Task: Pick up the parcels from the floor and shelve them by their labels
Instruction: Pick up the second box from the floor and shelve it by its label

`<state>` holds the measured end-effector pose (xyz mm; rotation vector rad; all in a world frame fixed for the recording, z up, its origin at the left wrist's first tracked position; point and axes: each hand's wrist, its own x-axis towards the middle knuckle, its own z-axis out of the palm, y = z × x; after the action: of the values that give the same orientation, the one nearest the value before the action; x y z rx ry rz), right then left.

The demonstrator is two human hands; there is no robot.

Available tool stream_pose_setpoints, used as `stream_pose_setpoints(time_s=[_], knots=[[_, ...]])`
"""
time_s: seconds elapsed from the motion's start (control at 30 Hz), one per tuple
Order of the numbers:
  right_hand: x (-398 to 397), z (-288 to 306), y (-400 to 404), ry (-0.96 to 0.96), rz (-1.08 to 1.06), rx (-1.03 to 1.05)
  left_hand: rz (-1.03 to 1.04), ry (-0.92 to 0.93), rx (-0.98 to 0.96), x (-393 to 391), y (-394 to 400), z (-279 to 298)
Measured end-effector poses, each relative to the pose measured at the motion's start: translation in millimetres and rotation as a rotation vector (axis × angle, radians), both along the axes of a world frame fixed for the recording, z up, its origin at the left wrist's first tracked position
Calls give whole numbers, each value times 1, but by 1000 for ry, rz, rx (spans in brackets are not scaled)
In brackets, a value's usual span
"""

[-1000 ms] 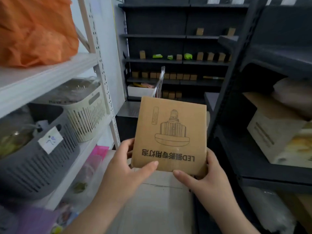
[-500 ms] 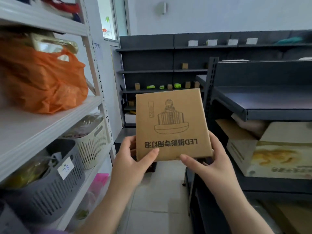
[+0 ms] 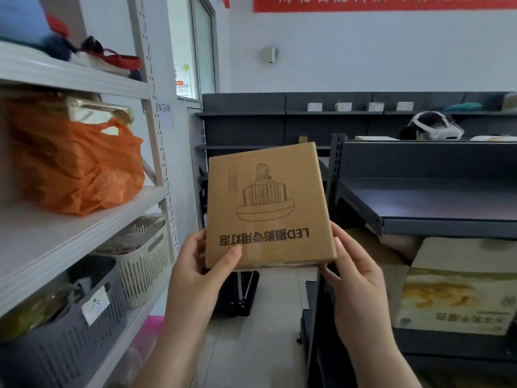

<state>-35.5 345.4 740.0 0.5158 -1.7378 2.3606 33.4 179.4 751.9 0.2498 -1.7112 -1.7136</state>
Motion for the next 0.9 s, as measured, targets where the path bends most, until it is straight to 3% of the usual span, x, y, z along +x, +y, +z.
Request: stream_pose_setpoints(time_s=[0.53,0.73,0.9], knots=[[-23,-20,-7,-279,192,-295,-45,136,148,-15,-6,-8],[-34,-24,-5,-281,281,-405,-78,158,139,-30,-16,-6],[-40,-28,-8,-265,376,-366,-102,123,181,-42,-20,-12]])
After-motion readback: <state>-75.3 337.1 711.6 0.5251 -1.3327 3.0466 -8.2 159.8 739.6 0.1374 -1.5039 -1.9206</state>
